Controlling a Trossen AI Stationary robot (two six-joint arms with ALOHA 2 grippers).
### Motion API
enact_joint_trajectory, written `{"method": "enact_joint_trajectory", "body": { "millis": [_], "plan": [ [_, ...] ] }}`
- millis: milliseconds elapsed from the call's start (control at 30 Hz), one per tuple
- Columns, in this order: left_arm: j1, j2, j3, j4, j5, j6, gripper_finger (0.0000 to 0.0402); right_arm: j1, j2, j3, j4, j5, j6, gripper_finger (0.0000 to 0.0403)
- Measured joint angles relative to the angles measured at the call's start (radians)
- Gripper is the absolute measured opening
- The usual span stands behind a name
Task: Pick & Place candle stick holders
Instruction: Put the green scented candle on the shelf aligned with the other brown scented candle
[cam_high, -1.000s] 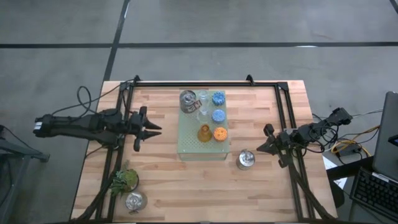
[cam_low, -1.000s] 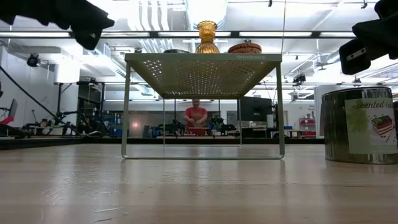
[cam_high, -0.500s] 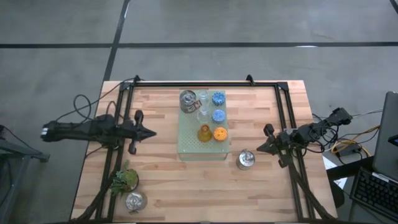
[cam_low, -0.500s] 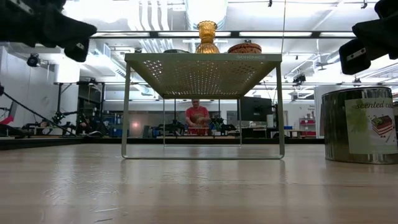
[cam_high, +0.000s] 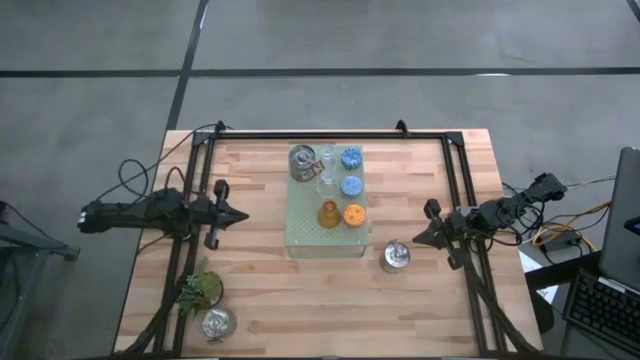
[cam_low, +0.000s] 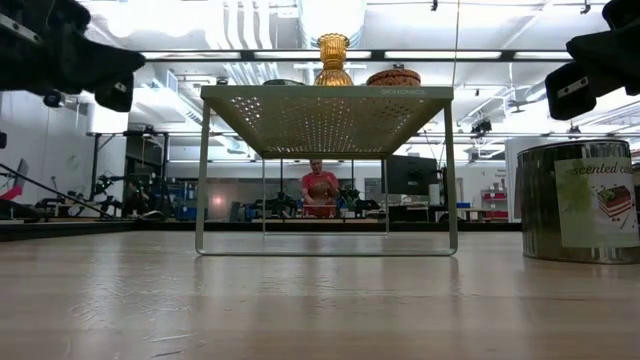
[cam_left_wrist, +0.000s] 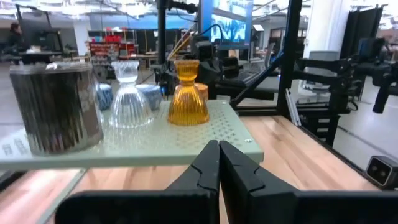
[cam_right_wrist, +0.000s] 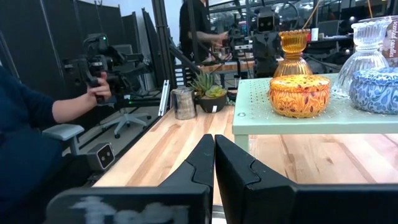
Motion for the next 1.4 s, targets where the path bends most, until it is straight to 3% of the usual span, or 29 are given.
{"method": "enact_joint_trajectory", "body": {
  "millis": [300,600,1400],
  "plan": [
    [0.000,-0.006,-0.067,0.032,-0.036,-0.087,0.0008,0.000,-0.001,0.000,0.002,0.000,0.000,0.0009],
    [0.000,0.006,-0.080,0.057,-0.037,-0.004,0.0008,0.000,-0.001,0.000,0.002,0.000,0.000,0.0009],
    [0.000,0.016,-0.079,0.055,-0.040,-0.056,0.0007,0.000,-0.001,0.000,0.001,0.000,0.000,0.0009]
  ]
}}
